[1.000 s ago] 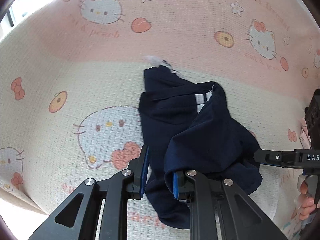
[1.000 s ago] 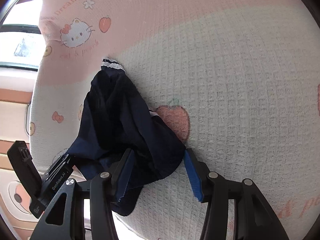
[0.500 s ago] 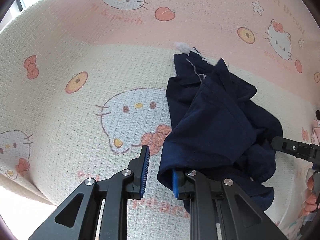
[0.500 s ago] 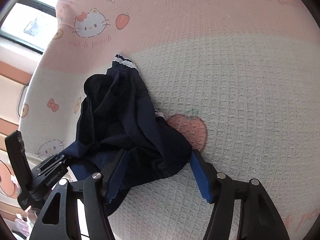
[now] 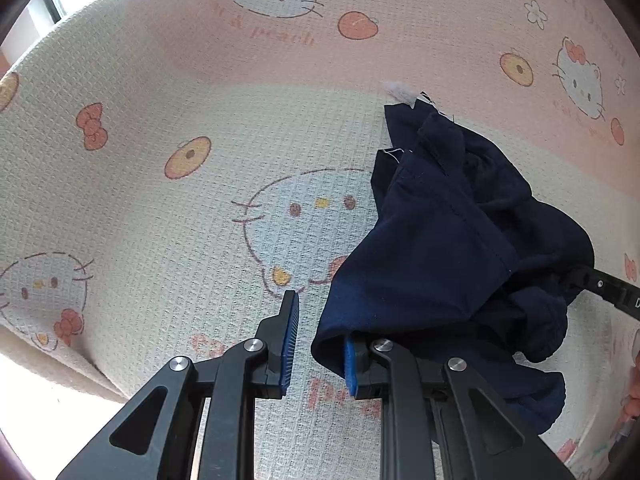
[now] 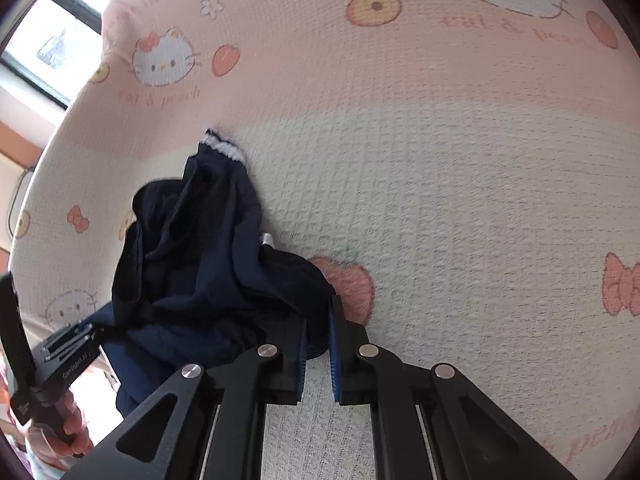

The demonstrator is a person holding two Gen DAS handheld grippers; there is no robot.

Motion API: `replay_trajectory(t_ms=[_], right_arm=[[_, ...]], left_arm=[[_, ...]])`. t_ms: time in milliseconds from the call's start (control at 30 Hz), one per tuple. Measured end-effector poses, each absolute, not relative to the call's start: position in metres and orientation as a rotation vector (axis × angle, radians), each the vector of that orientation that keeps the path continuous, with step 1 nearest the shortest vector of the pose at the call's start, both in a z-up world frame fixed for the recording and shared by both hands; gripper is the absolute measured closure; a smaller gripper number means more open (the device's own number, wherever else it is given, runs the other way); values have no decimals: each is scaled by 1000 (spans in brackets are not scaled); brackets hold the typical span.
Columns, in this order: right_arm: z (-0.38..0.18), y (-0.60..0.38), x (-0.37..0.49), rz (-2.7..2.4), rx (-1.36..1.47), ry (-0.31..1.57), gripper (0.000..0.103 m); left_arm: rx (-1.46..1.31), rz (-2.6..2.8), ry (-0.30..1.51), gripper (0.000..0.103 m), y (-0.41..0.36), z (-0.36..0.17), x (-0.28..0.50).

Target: Fold clothes

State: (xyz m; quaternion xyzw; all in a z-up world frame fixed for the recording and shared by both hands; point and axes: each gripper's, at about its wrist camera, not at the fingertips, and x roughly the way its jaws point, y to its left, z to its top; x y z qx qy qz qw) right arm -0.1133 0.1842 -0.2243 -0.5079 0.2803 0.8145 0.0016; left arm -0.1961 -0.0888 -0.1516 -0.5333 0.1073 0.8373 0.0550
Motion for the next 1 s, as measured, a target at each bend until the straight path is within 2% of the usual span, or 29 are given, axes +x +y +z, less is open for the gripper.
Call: replay_trajectory(t_ms=[267,367,467,533,600,700,767,833,867,967,1000], right_arm=[[-213,204,-108,2491,-1521,936,96],[-210,208,-107,2455,-1504,947,96],[-208,215,-105,2448,-1486,973,96],[-209,222,-105,2418,-1469,1067,96],[-208,229,-107,2386,-1465,1173,96],[-201,234,-118,2398,-1520,1231,96],[-196,232,-127,2427,-1671,1189,94],[-192,230,-129,2398,-1788,1133,70],[-188,230,-128,2390,-1829,1103,54],[-157,225,-127,2513,-1799,710,54],[-143,223,-126,2556,-1765,518,54]], left_arm=[[-1699,2495,55,86,-109,-145,-204],[-1682,2557,127,86,-109,-141,-205],[-1668,2627,333,86,-101,-141,-204],[-1665,2641,461,86,-96,-141,-204],[-1667,2630,487,86,-92,-138,-204],[-1700,2571,408,86,-90,-127,-209],[-1746,2482,281,85,-88,-119,-216],[-1792,2373,156,81,-85,-111,-221],[-1813,2313,107,77,-82,-107,-221],[-1782,2233,137,69,-68,-89,-214],[-1755,2231,181,69,-64,-81,-210]])
